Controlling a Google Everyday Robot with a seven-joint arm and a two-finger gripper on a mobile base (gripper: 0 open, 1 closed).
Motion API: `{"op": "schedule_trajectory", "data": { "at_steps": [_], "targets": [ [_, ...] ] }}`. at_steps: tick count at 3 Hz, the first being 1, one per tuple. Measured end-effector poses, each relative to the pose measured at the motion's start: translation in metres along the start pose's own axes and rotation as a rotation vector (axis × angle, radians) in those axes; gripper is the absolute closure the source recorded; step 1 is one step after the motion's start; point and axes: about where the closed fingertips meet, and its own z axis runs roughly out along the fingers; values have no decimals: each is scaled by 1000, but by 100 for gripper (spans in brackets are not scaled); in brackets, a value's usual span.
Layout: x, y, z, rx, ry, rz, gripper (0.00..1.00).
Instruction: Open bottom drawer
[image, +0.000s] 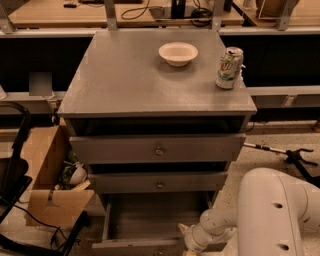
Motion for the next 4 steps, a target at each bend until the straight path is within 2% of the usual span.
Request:
{"op": "schedule_trajectory", "data": {
  "at_steps": [1, 2, 3, 4],
  "targets": [
    [0, 1, 1, -3, -1, 0, 27],
    [3, 25, 7, -40, 15, 41, 58],
    [2, 36, 9, -61, 22, 52, 89],
    [1, 36, 7, -61, 22, 52, 100]
  ]
}}
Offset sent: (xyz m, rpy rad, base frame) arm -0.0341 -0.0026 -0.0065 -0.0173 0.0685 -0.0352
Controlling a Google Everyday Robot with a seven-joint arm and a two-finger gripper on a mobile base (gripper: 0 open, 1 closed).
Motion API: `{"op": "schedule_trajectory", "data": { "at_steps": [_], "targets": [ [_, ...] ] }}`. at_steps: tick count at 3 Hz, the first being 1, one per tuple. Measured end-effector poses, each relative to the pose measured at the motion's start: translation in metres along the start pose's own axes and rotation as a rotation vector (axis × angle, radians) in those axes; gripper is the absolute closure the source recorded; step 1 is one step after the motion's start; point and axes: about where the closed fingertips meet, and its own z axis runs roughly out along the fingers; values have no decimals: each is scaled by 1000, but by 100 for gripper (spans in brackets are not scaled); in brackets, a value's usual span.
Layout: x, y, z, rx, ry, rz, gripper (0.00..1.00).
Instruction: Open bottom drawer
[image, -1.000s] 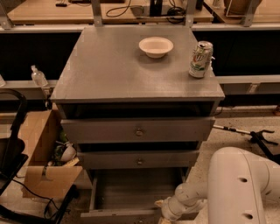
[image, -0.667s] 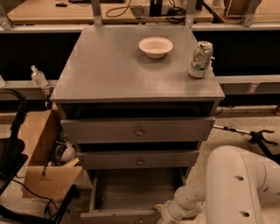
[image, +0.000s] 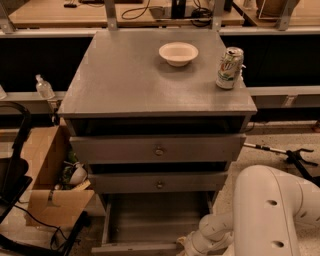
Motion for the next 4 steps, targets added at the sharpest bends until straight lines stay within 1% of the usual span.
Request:
{"op": "schedule_trajectory", "data": {
  "at_steps": [4],
  "targets": [
    [-1, 0, -2, 0, 0, 0, 100]
  ]
}}
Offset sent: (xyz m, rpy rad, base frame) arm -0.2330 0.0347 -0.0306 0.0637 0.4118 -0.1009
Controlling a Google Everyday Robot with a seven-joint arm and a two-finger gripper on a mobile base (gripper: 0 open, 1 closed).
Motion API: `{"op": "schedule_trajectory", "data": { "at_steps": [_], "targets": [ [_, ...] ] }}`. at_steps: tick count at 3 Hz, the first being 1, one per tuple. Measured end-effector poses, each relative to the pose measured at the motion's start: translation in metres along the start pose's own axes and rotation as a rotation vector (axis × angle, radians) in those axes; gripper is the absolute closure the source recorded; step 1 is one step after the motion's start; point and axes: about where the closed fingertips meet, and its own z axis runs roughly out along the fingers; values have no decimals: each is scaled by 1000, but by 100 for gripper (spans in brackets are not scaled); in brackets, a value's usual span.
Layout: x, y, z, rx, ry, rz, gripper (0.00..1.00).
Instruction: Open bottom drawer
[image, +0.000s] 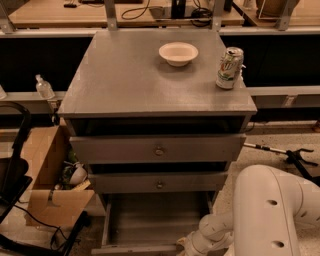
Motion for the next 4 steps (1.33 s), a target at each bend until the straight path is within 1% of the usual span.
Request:
{"op": "schedule_trajectory", "data": {
  "at_steps": [1, 2, 3, 4],
  "targets": [
    [0, 0, 0, 0, 0, 0, 100],
    [0, 0, 0, 0, 0, 0, 82],
    [0, 0, 0, 0, 0, 0, 50],
    [0, 0, 0, 0, 0, 0, 27]
  ]
}}
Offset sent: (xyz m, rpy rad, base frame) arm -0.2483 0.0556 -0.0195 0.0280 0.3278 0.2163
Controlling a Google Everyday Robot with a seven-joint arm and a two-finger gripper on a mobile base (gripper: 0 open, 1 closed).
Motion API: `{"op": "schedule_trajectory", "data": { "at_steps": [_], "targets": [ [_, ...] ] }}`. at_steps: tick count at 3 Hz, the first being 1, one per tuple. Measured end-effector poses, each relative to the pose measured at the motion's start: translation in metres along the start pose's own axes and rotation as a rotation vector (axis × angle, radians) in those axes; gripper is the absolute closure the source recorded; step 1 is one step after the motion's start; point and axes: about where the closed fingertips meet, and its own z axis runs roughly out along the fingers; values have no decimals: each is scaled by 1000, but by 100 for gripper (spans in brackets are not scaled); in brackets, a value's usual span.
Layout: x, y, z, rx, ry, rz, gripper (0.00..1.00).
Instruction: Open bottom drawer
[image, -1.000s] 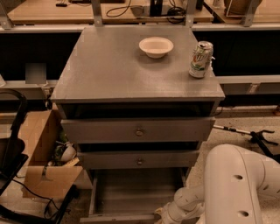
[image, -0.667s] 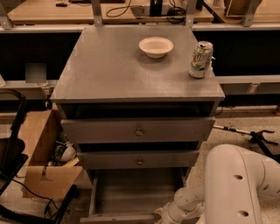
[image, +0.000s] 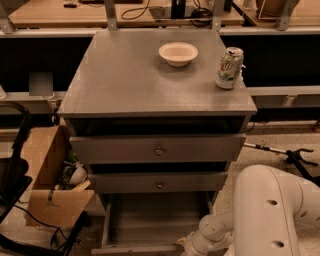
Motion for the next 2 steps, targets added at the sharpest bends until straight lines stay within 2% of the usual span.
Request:
{"op": "schedule_trajectory", "data": {
  "at_steps": [1, 2],
  "targets": [
    [0, 1, 1, -2, 0, 0, 0],
    [0, 1, 1, -2, 0, 0, 0]
  ]
}}
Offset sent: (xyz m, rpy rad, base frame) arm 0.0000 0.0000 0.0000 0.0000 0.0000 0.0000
